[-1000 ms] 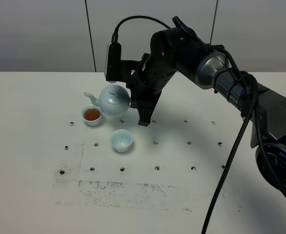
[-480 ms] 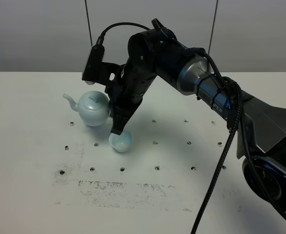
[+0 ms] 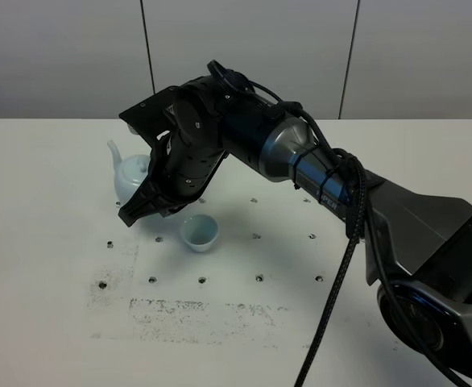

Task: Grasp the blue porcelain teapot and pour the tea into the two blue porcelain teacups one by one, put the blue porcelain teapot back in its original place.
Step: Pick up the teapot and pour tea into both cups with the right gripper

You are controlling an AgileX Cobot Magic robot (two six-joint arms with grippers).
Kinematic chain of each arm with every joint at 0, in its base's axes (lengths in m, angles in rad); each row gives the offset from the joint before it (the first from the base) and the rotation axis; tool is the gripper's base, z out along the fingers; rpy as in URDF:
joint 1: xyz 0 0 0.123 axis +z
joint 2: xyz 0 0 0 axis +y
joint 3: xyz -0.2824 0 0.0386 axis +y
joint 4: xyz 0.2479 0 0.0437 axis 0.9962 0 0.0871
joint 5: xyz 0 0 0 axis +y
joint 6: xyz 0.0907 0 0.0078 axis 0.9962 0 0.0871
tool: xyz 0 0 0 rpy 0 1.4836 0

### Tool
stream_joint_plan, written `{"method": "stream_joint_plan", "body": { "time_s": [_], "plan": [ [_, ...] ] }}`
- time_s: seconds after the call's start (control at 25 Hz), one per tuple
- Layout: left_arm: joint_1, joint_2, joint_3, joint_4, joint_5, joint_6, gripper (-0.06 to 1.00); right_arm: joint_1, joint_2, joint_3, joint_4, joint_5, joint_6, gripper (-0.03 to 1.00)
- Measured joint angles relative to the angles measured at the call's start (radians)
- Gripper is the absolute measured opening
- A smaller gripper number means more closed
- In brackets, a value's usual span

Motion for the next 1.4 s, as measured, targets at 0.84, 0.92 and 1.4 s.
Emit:
{"method": "stream_joint_plan", "body": {
  "time_s": [0.84,0.92,1.4],
  "plan": [
    [0.0,0.0,0.0,0.0,0.0,0.0,0.22,0.061,0.021,0.065,-0.086,-0.032,0.176,0.06],
    [0.0,0.0,0.0,0.0,0.0,0.0,0.22,0.061,0.036,0.065,-0.09,-0.042,0.187,0.06],
    [0.0,0.0,0.0,0.0,0.0,0.0,0.22,0.087,0.061,0.067,-0.156,-0.086,0.23,0.06]
  ]
}}
